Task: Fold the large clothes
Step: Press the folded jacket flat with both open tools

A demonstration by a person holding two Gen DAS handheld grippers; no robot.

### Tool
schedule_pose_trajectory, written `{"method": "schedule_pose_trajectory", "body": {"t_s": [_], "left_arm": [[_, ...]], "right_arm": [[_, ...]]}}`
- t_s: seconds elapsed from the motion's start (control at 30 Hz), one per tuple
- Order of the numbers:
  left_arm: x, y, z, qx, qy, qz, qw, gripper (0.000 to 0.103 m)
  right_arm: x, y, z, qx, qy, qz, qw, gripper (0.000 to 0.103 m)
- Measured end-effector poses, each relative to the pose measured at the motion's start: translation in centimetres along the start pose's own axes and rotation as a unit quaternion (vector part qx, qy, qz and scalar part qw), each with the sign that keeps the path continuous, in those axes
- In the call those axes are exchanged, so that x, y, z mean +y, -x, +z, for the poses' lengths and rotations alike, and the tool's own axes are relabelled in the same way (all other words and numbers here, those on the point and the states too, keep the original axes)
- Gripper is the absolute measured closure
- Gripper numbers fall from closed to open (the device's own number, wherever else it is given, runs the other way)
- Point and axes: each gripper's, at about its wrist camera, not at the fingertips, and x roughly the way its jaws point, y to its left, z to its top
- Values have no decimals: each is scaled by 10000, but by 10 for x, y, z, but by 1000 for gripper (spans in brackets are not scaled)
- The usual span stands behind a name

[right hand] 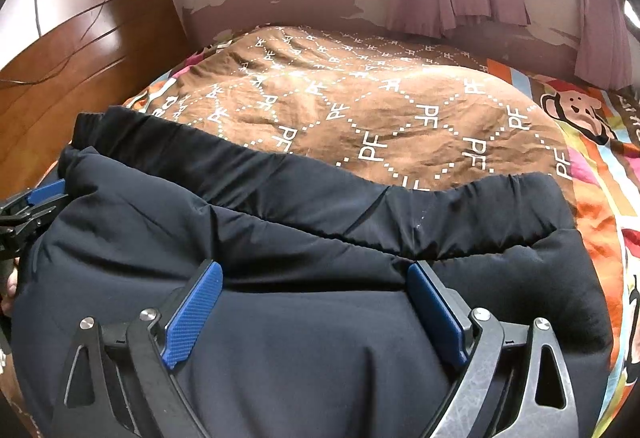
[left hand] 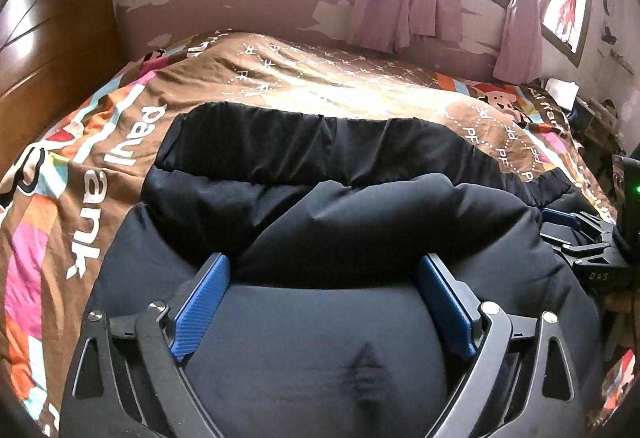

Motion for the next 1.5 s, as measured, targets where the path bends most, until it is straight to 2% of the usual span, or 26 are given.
{"method": "schedule_pose_trajectory", "body": {"t_s": [1.13,1.5], "left_arm": [[-1,1,-6,-142,75,-72,9998,8],[1,5,-9,-313,102,-219,9992,8]], "right_arm": [[0,0,-4,-54,-33,31,10000,9],[11,2,-6,-212,83,-248,9994,6]]}}
